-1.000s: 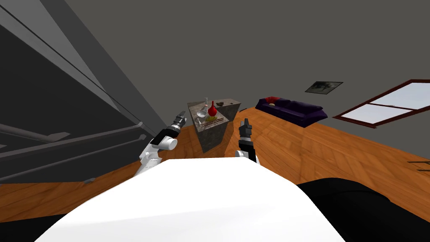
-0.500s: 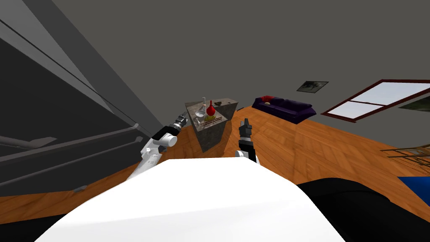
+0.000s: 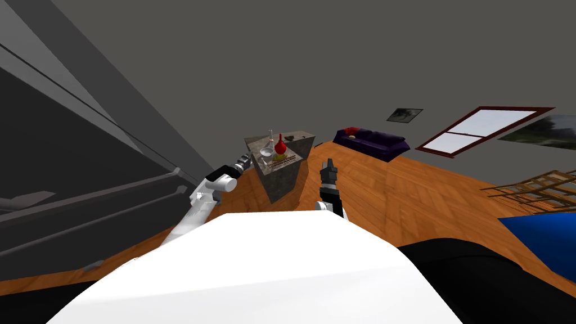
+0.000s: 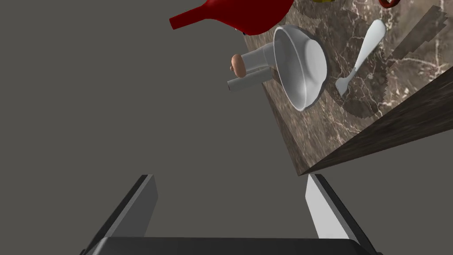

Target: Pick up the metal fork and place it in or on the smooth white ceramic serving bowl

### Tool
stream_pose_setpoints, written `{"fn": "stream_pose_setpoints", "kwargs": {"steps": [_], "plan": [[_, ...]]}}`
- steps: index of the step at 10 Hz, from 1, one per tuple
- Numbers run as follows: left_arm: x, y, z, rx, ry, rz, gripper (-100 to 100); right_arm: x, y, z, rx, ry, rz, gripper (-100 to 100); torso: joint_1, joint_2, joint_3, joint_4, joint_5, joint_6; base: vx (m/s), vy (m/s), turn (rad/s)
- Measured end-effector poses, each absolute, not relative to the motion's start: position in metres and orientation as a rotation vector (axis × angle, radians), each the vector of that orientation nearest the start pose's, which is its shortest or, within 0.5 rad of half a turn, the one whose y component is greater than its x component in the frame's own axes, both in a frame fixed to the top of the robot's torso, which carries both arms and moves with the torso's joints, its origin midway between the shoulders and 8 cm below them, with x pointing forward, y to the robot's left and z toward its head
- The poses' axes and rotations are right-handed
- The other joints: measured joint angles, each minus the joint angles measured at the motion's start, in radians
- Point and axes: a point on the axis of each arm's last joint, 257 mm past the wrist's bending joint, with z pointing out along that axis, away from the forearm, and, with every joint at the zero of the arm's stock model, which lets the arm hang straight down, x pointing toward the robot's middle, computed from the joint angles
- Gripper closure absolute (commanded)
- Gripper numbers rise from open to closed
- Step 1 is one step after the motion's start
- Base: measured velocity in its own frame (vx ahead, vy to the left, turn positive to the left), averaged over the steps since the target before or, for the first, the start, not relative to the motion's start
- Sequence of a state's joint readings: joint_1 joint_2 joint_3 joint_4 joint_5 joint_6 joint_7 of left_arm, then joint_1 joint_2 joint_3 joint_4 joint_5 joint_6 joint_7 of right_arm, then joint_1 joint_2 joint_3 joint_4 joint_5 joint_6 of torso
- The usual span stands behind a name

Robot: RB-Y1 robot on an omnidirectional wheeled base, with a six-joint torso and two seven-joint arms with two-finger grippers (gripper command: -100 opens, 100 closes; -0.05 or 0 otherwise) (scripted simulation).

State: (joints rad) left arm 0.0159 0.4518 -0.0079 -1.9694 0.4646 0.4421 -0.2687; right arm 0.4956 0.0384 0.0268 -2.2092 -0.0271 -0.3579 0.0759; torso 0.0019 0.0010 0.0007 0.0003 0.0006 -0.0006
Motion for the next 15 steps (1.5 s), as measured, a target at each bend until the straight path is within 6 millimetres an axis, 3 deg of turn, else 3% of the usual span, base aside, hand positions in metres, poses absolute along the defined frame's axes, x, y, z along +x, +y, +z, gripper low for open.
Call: {"fn": "stream_pose_setpoints", "kwargs": {"steps": [8, 15], "plan": [[0.545, 0.286, -0.186, -1.037, 1.772, -0.933, -100, 0.378, -0.281, -0.036, 0.841, 0.734, 1.23, 0, 0.001, -0.001, -0.001, 0.0, 0.0, 0.001, -0.022, 0.032, -0.135], [0.543, 0.317, -0.229, -1.128, 1.968, -0.766, -100, 0.378, -0.281, -0.036, 0.841, 0.734, 1.23, 0, 0.0, -0.003, -0.002, -0.001, 0.0, 0.0, -0.001, 0.023, -0.144]]}}
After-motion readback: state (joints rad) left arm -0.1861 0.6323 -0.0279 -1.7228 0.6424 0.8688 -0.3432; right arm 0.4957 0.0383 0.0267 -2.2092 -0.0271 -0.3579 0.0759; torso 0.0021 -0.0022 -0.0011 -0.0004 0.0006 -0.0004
